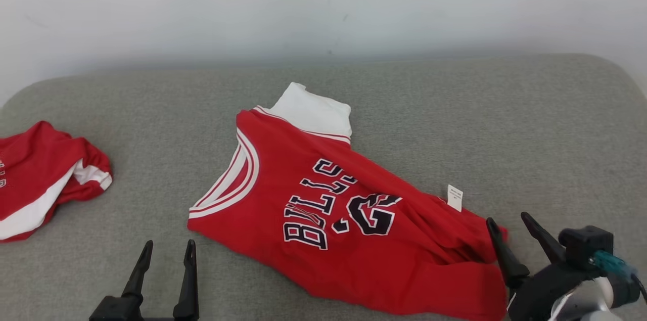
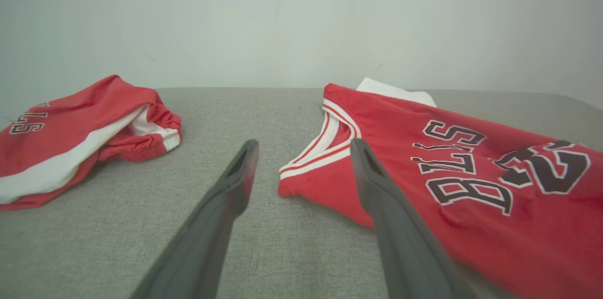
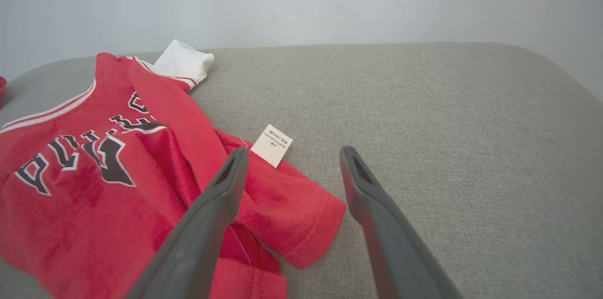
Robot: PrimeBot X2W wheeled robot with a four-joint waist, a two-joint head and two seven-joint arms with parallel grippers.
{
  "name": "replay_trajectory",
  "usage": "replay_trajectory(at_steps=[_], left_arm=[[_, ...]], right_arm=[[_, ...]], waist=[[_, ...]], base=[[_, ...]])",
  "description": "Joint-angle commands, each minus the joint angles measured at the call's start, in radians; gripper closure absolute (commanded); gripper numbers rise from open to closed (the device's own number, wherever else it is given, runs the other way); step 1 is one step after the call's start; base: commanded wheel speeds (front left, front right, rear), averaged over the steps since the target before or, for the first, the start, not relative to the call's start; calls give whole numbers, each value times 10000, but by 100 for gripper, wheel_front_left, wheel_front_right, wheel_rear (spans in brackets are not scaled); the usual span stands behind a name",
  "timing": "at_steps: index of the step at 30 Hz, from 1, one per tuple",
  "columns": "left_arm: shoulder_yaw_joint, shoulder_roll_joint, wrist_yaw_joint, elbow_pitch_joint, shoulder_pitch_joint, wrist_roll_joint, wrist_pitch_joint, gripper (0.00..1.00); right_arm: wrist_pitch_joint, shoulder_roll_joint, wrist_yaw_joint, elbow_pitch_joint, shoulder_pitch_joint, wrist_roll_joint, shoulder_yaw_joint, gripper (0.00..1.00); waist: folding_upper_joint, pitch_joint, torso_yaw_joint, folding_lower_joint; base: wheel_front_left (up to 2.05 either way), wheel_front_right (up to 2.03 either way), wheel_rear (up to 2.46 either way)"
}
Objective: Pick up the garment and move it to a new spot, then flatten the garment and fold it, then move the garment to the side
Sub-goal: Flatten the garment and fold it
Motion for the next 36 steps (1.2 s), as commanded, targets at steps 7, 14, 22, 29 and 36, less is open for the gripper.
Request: replay_trajectory(at_steps=[7, 14, 22, 29, 36], left_arm=[[54, -32, -15, 3, -180, 48, -33, 0], [110, -49, -32, -29, -145, 59, -33, 0], [160, -71, 10, -113, -192, 96, -33, 0], [48, -108, -54, -205, -445, 168, -33, 0], [-156, -272, -247, -24, -943, 275, -33, 0]], right_arm=[[-117, -30, -23, 2565, -1123, 77, 305, 0], [-159, 145, -23, 4326, -1768, 145, 647, 0], [-1090, -194, -23, 4877, -3044, 658, 1121, 100], [-1402, -1253, -23, 4932, -5234, 754, 958, 100], [-874, -2244, -23, 5831, -7588, 563, 1005, 100]], waist=[[0, 259, 438, 0], [0, 331, 529, 0], [0, 482, 466, 0], [0, 909, 600, 0], [0, 1567, 1106, 0]], base=[[0, 0, 0], [0, 0, 0], [0, 0, 0], [0, 0, 0], [0, 0, 0]])
